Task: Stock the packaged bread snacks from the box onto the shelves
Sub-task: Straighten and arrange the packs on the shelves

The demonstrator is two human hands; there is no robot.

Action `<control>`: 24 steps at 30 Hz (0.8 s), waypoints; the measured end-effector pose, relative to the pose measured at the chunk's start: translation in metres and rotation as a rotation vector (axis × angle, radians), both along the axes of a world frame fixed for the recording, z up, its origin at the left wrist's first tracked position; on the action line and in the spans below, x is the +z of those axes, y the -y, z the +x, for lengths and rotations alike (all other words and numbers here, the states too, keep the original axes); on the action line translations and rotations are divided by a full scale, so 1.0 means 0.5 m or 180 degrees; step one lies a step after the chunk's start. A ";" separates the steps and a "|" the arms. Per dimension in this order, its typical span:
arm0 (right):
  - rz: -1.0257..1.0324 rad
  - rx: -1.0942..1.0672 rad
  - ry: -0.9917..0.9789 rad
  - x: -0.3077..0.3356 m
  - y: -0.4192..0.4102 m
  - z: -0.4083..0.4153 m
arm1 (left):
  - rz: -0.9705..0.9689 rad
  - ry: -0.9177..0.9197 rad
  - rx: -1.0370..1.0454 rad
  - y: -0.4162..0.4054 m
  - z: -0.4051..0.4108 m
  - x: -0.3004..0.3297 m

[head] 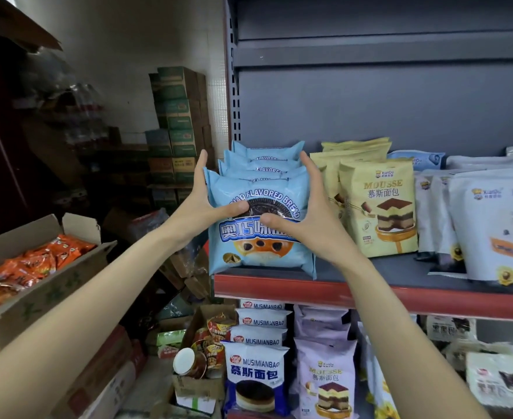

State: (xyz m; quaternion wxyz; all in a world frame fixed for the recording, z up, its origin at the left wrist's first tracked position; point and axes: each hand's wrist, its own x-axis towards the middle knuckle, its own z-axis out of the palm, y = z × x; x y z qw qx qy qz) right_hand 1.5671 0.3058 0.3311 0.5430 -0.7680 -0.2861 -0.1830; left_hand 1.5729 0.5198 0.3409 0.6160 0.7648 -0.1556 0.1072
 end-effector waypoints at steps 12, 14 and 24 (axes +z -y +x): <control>-0.0430 -0.0303 0.0716 0.041 0.077 -0.051 | 0.0949 0.1689 0.1302 0.046 -0.087 0.066; -0.0515 -0.0458 0.0847 0.057 0.109 -0.056 | 0.1105 0.2156 0.1188 0.073 -0.101 0.091; -0.2480 -0.1679 0.1061 0.199 0.293 0.033 | 0.3183 0.2077 -0.0031 0.207 0.049 0.245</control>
